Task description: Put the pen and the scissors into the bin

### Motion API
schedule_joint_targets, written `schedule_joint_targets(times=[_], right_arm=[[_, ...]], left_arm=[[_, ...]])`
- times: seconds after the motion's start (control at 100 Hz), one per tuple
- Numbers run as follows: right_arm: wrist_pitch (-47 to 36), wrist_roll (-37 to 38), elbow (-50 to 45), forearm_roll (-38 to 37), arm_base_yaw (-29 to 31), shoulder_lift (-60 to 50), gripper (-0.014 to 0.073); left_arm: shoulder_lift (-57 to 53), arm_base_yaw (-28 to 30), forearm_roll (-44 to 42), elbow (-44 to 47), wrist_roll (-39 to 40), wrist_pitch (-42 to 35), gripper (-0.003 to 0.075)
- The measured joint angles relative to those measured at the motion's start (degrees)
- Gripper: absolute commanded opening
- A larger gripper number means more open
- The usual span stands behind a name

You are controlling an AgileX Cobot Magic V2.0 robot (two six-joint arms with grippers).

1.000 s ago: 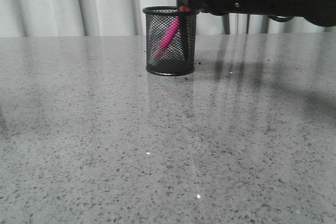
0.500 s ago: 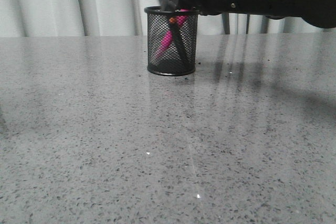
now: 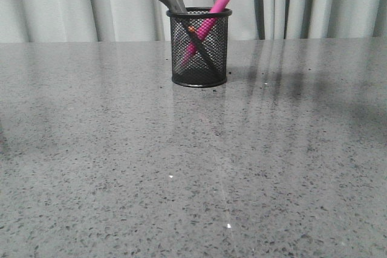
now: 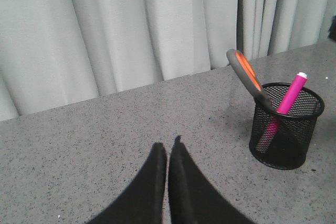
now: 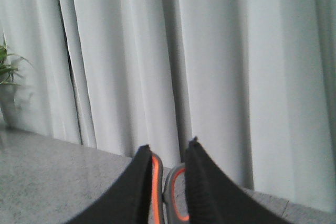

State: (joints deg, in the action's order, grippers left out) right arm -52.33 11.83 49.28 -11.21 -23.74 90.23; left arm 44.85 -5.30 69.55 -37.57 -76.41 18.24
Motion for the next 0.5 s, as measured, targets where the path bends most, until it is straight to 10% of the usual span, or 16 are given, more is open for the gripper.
schedule_joint_targets(times=[0.5], right_arm=[[33.4, -5.4, -13.0, -0.1, 10.3, -37.1, -0.0074]], left_arm=[[-1.8, 0.0, 0.2, 1.8, 0.0, -0.3, -0.002]])
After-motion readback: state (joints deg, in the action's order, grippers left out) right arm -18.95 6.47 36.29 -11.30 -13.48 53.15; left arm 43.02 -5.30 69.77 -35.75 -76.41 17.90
